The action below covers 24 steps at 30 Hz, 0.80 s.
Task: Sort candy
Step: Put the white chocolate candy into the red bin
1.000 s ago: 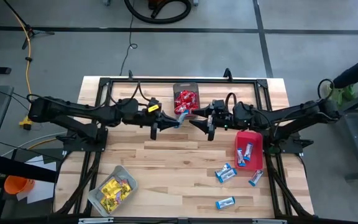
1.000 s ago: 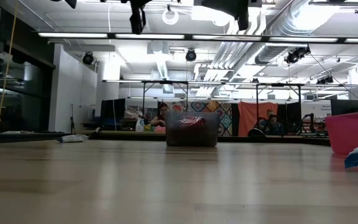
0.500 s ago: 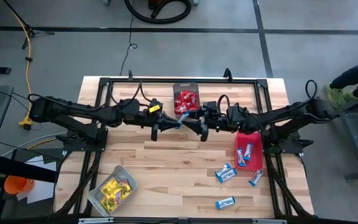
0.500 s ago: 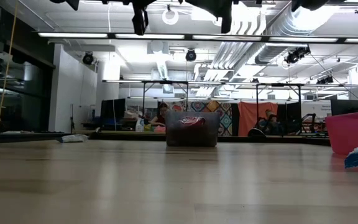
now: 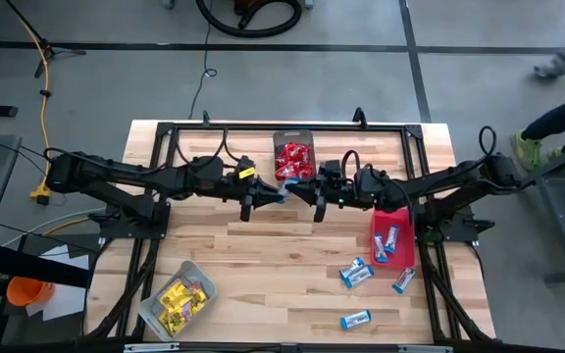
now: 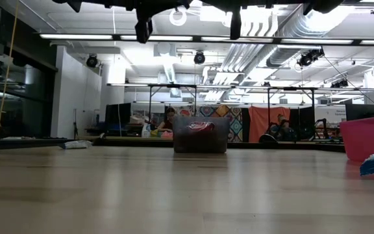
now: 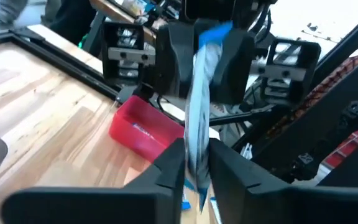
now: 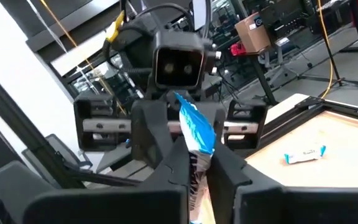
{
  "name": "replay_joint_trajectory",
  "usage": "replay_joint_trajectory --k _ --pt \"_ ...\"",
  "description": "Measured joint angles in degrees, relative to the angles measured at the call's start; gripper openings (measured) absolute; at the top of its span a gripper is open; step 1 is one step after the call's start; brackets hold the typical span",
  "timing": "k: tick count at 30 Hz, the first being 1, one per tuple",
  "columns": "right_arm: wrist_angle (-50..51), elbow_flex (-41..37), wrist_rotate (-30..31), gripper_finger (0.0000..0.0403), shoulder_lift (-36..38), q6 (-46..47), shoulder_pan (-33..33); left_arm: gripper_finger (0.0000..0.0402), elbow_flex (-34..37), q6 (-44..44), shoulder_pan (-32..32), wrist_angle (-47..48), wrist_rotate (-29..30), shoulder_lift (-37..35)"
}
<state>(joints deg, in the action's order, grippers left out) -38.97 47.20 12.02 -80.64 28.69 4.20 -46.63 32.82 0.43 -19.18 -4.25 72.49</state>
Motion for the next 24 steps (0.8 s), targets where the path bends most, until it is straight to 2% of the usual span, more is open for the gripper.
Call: replay_joint_trajectory --k 4,8,10,13,19,24 --pt "-0.3 0.0 0.2 0.0032 0.3 0.9 -0.1 0.0104 0.0 0.0 0.6 2.2 -1.0 -0.5" --pt "5.9 0.0 -0.2 0.0011 4.8 -1.1 -0.2 0.0142 0.0 -0.9 5.4 13.2 -9.3 -5.5" --pt "12.8 0.0 -0.2 0.0008 8.6 -1.6 -0.2 0.0154 0.0 -1.1 8.5 21.0 -11.4 -9.5" --pt "27.6 0.0 -0.4 0.0014 14.9 -0.3 0.2 0.0162 0.1 -3.7 12.3 28.9 -9.4 -15.3" --pt "61.5 -0.4 0.9 0.0011 26.0 11.8 5.9 0.0163 0.1 -7.1 15.1 29.9 -2.4 -21.3" --pt "79.3 -3.8 5.0 0.001 31.2 29.6 15.0 0.0163 0.0 -7.4 15.2 29.7 -0.1 -21.4"
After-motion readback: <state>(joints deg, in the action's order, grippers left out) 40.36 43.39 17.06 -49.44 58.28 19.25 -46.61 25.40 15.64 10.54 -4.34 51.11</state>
